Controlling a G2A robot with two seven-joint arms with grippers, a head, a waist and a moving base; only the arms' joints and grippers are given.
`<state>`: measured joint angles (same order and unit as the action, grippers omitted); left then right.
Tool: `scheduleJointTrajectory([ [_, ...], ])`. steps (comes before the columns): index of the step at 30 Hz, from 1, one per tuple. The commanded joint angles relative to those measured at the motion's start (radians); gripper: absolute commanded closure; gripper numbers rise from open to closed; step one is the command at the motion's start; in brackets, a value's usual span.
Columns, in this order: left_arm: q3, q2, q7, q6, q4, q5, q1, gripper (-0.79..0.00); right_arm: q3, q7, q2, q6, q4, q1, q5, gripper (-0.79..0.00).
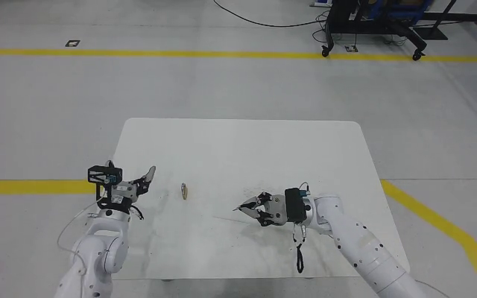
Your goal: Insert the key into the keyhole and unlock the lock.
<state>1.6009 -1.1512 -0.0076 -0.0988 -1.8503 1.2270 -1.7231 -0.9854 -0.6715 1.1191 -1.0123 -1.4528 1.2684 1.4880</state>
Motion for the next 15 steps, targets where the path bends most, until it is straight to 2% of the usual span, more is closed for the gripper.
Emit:
scheduleJointTrajectory([
  [1,0.005,0.003,-0.032,-0.127,-0.041,-0.104,-0.002,-0.785,0.0,0.0,0.0,0.0,0.0,0.0,0.0,0.0],
  [5,0.008,0.013,-0.196,-0.405,-0.076,-0.375,0.017,-0.785,0.0,0.0,0.0,0.0,0.0,0.0,0.0,0.0],
  [7,-0.005,0.021,-0.342,-0.525,-0.052,-0.558,0.058,-0.785,0.0,0.0,0.0,0.0,0.0,0.0,0.0,0.0],
  [9,-0.052,0.032,-0.533,-0.622,-0.022,-0.828,0.1,-0.785,0.0,0.0,0.0,0.0,0.0,0.0,0.0,0.0],
  [10,-0.07,0.039,-0.638,-0.625,-0.004,-0.967,0.129,-0.785,0.0,0.0,0.0,0.0,0.0,0.0,0.0,0.0],
  [12,-0.097,0.053,-0.847,-0.576,0.025,-1.185,0.2,-0.785,0.0,0.0,0.0,0.0,0.0,0.0,0.0,0.0],
  [15,-0.125,0.066,-1.068,-0.518,0.1,-1.419,0.302,-0.785,0.0,0.0,0.0,0.0,0.0,0.0,0.0,0.0],
])
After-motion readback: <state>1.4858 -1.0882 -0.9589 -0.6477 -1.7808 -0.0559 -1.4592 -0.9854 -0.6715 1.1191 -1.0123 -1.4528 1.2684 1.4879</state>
